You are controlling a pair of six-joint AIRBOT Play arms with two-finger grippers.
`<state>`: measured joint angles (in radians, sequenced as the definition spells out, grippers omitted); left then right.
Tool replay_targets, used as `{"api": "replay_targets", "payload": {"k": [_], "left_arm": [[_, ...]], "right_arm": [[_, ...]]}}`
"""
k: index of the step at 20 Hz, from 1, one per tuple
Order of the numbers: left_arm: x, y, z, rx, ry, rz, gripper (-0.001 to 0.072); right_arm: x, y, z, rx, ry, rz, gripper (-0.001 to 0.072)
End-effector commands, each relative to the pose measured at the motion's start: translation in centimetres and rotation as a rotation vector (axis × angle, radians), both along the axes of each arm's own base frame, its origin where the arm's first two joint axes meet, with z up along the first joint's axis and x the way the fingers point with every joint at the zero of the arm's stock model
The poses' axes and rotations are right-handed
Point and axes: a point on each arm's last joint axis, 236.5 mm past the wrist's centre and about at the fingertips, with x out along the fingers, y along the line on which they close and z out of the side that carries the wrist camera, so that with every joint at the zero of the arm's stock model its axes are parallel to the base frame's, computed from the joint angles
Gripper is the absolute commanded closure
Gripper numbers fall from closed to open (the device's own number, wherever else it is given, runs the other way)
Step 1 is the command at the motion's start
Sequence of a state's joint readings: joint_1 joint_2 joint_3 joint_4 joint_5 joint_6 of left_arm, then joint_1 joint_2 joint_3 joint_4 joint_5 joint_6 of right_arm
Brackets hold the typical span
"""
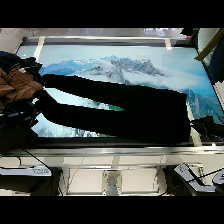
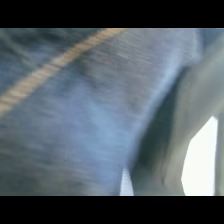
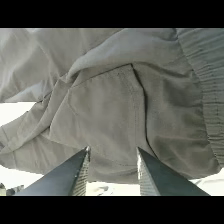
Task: Fold the clothes and pants, and hang the long-sleeved shirts on hangers.
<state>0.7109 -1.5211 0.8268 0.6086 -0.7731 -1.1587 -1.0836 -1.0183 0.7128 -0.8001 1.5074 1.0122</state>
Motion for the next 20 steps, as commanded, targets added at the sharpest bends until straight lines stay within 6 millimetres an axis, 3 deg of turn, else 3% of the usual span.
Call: {"api": "replay_targets", "payload": {"k": [1, 5, 8, 11, 13, 16, 20], "left_arm": [[0.4, 0.0, 0.3, -0.001, -0.013, 0.009, 0.0700], [0.1, 0.6, 3.1, 0.056, -0.053, -0.014, 0.0701], [-0.5, 2.1, 7.1, 0.151, -0.104, -0.009, 0.0701], [-1.5, 1.9, 10.6, 0.183, -0.148, -0.021, 0.0701], [-2.7, 2.1, 11.4, 0.224, -0.118, -0.028, 0.0701], [-4.0, 1.9, 11.6, 0.234, -0.067, -0.026, 0.0701], [-4.6, 0.6, 11.5, 0.199, -0.045, -0.064, 0.0701]], "right_arm": [[-0.1, 0.0, 0.0, -0.002, 0.001, 0.002, 0.0375], [-2.2, -1.8, -1.6, -0.113, 0.109, 0.035, 0.0375], [-4.5, -3.3, -3.7, -0.176, 0.226, 0.050, 0.0371], [-6.7, -4.4, -5.8, -0.203, 0.335, 0.086, 0.0363], [-6.4, -4.2, -7.0, -0.150, 0.343, 0.092, 0.0362], [-3.9, -3.0, -8.2, -0.019, 0.261, 0.092, 0.0361], [-3.6, -2.2, -10.1, 0.077, 0.266, 0.112, 0.0361]]}}
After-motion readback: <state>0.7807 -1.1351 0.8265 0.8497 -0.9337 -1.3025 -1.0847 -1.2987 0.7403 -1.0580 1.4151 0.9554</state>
